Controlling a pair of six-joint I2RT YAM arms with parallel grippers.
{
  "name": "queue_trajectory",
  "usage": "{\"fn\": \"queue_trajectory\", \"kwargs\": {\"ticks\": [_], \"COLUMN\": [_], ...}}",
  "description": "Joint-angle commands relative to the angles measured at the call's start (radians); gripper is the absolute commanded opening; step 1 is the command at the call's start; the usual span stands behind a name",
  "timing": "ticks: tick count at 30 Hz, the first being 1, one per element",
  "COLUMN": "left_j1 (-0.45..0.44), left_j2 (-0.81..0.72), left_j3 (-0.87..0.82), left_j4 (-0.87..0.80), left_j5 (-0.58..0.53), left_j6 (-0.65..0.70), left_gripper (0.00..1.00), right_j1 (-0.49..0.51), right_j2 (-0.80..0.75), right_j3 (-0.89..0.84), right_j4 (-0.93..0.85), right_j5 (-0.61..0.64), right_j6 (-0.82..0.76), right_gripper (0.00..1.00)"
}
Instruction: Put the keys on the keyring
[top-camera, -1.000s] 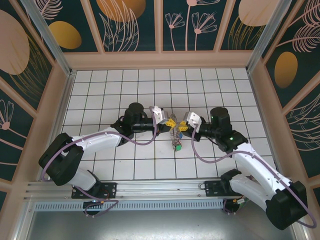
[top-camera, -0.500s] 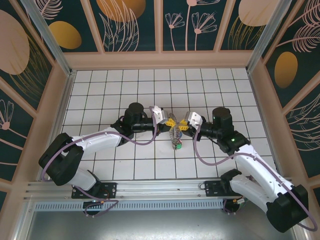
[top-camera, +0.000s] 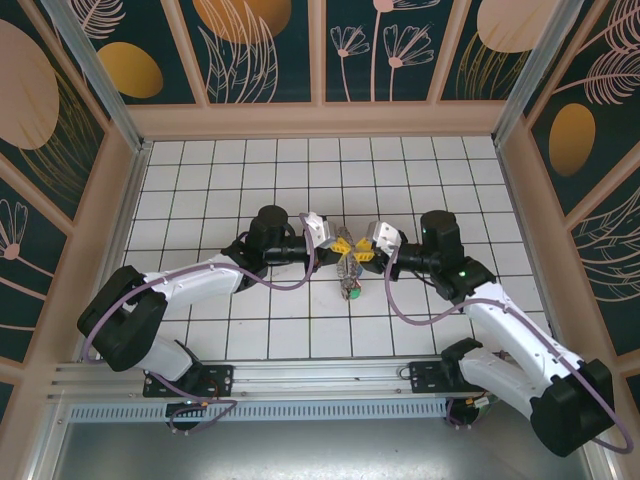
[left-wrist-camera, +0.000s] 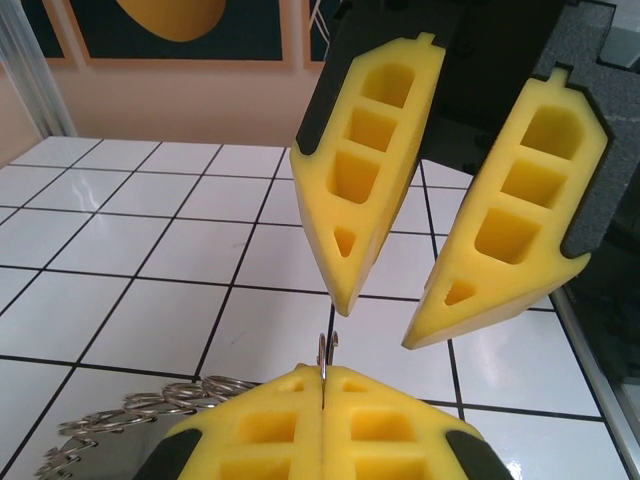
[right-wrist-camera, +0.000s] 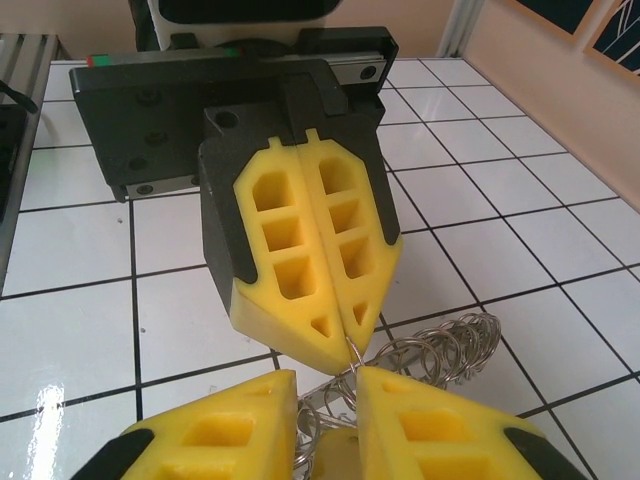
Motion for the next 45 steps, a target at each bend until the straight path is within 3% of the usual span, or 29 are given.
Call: {"fn": "queue_trajectory", "kwargs": {"ticks": [1, 15, 23, 30, 34, 40, 45], "left_j1": [-0.002, -0.003, -0.002, -0.002, -0.003, -0.002, -0.003], "left_j2": [-0.032, -0.038, -0.036, -0.035, -0.036, -0.043, -0.043], "left_j3": [0.037, 0.037, 0.04, 0.044, 0.048, 0.042, 0.04], "left_j4": [0.033, 0.032, 0.029, 0.026, 0.025, 0.023, 0.019], "left_j5": [0.008, 0.013, 0.012, 0.012, 0.014, 0.009, 0.005], "left_j6": [0.019, 0.018, 0.018, 0.025, 0.025, 0.024, 0.025], "left_gripper": [0.0, 0.0, 0.0, 0.0, 0.0, 0.0, 0.0], "right_j1": [0.002, 0.003, 0.001, -0.002, -0.002, -0.009, -0.013], "right_j2": [0.01, 0.025, 0.007, 0.068, 0.089, 0.089, 0.087], "right_j3": [0.044, 0.041, 0.012, 0.042, 0.034, 0.035, 0.039], "right_j4": [-0.001, -0.021, 0.035, -0.011, 0.02, 0.048, 0.033], "right_j5": [-0.033, -0.015, 0.082, -0.026, -0.026, -0.035, -0.034], "right_j6": [-0.022, -0.046, -0.07, -0.082, -0.077, -0.067, -0.067], "right_gripper": [0.23, 0.24, 0.24, 0.24, 0.23, 0.15, 0.02]}}
